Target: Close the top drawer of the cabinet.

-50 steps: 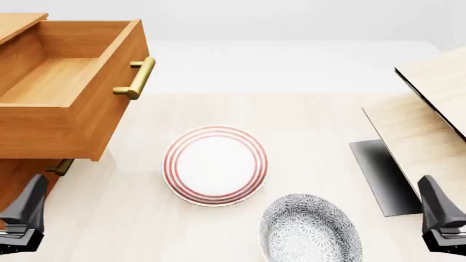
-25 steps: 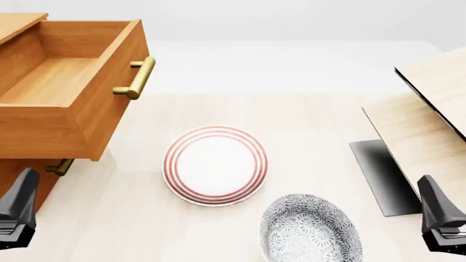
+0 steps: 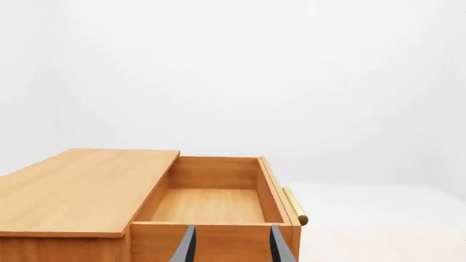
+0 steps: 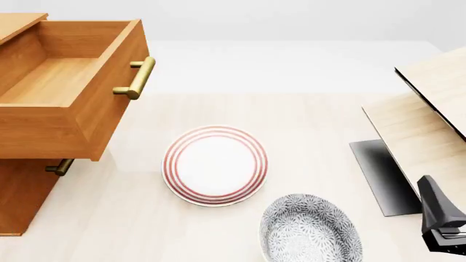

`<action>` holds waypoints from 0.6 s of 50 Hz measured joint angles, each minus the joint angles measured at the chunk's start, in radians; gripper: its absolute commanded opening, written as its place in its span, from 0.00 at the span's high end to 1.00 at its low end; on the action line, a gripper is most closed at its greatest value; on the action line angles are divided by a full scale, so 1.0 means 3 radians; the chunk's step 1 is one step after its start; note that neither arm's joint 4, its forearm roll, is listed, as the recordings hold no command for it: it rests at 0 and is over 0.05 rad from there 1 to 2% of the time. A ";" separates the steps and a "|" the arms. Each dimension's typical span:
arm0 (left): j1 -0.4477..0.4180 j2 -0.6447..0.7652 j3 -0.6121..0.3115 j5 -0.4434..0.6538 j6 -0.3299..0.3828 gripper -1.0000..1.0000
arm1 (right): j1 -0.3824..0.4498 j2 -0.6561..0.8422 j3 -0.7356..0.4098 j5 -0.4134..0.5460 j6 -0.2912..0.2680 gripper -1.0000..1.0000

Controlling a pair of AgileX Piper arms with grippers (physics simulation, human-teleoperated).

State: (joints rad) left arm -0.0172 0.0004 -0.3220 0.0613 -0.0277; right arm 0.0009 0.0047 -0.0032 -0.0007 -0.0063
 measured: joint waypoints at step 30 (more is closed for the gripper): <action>-0.0360 -0.0001 -0.0370 0.0093 0.0194 0.00 | 0.0000 0.0000 -0.0002 0.0002 -0.0002 0.00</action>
State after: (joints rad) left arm -0.1252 0.0000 -0.4329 0.0892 0.0306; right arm 0.0010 0.0046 -0.0038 -0.0002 -0.0068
